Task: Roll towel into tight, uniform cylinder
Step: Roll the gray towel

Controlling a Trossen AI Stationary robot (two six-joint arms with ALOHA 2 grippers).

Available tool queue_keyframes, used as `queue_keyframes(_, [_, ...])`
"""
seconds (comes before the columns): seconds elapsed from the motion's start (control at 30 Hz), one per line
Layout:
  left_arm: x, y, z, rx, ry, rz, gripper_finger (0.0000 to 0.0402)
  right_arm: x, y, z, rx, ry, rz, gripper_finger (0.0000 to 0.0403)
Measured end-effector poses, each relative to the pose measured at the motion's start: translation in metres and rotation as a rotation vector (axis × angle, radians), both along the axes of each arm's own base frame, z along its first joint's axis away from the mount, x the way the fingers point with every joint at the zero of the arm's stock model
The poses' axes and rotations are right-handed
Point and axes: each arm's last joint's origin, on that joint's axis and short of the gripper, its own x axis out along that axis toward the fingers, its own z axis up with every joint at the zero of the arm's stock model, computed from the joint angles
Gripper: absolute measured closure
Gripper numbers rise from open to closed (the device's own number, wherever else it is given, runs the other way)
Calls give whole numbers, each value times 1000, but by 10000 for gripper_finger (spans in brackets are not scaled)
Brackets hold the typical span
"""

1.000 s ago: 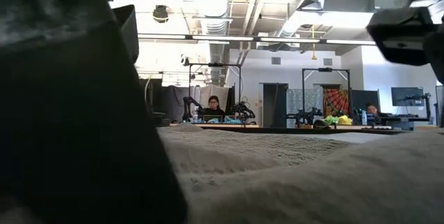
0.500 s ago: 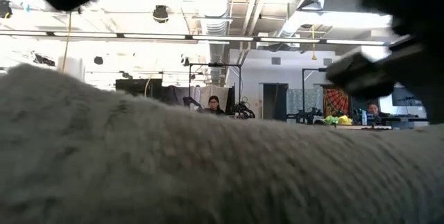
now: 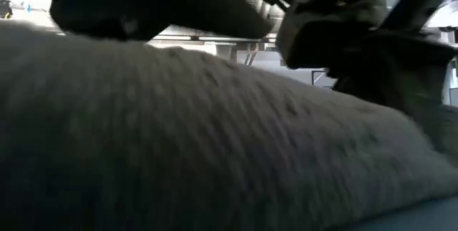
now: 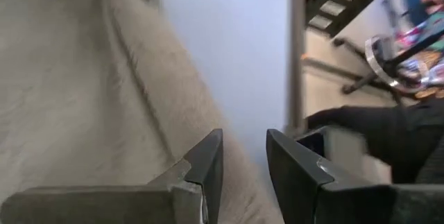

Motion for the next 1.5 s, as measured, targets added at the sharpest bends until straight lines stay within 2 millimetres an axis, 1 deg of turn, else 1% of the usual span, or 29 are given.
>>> queue_keyframes(0.1, [-2, 2, -3, -1, 38, 16, 303, 3, -9, 0, 5, 6, -33, 367])
queue_keyframes(0.23, [-6, 4, -8, -20, 109, 39, 303, 5, -13, 1, 9, 15, -56, 366])
queue_keyframes(0.5, [-4, 8, -10, -16, 132, 45, 305, -2, -3, 0, 52, 77, -44, 362])
queue_keyframes(0.6, [-1, 12, -10, -17, 139, 42, 317, -8, 0, -3, 16, 111, -26, 346])
queue_keyframes(0.7, [5, 15, -17, -32, 151, 31, 339, -11, 2, -4, -4, 123, -8, 322])
queue_keyframes(0.8, [10, 16, -35, -43, 186, 10, 366, -11, 2, -4, -5, 114, 0, 295])
queue_keyframes(0.9, [13, 16, -44, -60, 204, 10, 392, -9, -3, -3, -5, 104, 1, 270])
queue_keyframes(1.03, [12, 17, -47, -80, 233, 21, 399, -8, -12, 0, 7, 123, -5, 244])
queue_keyframes(1.13, [12, 17, -48, -120, 258, 0, 401, -10, -19, 3, -3, 128, -1, 234])
queue_keyframes(1.23, [12, 17, -48, -155, 289, -4, 401, -13, -24, 16, -26, 75, 11, 231])
queue_keyframes(1.37, [13, 20, -48, -167, 311, 8, 401, -19, -28, 42, -80, -23, 0, 231])
queue_keyframes(1.43, [14, 22, -49, -171, 319, 0, 401, -26, -25, 55, -131, -80, -9, 232])
queue_keyframes(1.5, [16, 24, -49, -171, 324, 1, 401, -34, -17, 65, -185, -148, -9, 233])
